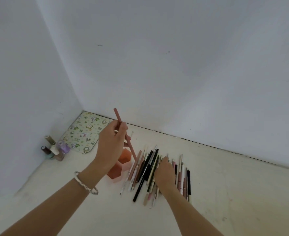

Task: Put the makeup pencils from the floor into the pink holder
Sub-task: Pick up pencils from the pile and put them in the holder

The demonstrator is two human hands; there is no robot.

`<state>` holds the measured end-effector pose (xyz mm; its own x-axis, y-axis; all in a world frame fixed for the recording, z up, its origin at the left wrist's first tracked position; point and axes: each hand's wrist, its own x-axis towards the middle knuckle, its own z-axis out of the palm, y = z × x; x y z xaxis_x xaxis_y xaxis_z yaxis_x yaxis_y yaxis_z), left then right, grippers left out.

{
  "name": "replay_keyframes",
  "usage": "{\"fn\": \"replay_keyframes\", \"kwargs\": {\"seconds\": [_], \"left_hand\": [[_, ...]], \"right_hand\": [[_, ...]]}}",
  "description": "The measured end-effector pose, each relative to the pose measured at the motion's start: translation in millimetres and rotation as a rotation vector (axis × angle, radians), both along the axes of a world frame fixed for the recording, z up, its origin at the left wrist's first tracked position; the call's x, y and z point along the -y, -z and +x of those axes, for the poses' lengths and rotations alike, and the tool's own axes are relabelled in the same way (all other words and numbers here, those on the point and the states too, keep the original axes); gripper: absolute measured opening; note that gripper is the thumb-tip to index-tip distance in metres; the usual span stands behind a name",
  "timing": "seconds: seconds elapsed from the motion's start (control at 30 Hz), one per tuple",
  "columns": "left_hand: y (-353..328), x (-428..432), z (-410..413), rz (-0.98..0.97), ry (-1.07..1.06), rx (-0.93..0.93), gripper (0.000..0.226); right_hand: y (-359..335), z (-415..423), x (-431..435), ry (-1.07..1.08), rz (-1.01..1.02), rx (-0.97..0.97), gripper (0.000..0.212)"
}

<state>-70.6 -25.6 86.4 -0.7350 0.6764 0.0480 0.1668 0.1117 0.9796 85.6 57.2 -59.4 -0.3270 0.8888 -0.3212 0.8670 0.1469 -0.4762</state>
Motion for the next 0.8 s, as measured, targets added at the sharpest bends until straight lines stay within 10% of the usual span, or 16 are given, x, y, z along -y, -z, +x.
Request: {"fn": "replay_keyframes", "kwargs": {"seconds": [0.27,0.47,0.8], "left_hand": [[20,23,-61,0.161,-0.144,-0.186,0.073],[68,43,-68,-0.028,-0.118,-0.429,0.058],[71,65,-67,-0.032,-0.196,-0.557,0.029]], "right_hand": [[-57,-13,-19,0.245,0.132,-0.558,0.056],[-92,-54,-3,0.185,0.286,-0.957,0.049],[-75,-108,53,-0.171,0.275,-0.757,0.044]]}}
